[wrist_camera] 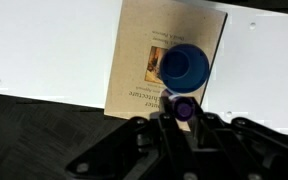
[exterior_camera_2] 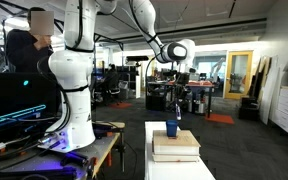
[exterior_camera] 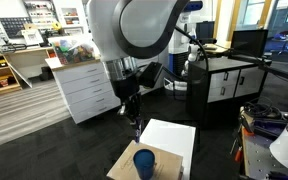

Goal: Take the marker out of the cup and put it on the book

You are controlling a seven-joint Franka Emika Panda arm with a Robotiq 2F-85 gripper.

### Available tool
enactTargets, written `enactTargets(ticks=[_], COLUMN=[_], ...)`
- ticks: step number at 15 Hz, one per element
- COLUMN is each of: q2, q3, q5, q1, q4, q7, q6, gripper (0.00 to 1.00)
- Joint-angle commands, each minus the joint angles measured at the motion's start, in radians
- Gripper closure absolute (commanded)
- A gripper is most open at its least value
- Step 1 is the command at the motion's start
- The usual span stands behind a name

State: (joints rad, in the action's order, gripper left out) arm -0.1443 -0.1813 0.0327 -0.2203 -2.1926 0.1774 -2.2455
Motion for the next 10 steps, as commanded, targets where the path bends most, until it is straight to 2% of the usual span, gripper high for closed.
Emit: enactTargets(ticks=[1,10], q2=[0.053,0.046], q3=[0.011,0.047], q5=[0.037,0.057], q1=[0.002,0.026], q4=[-0.013,-0.058], q7=[0.046,0.086], q6=[0.041,0.016], gripper=[0.94,0.95])
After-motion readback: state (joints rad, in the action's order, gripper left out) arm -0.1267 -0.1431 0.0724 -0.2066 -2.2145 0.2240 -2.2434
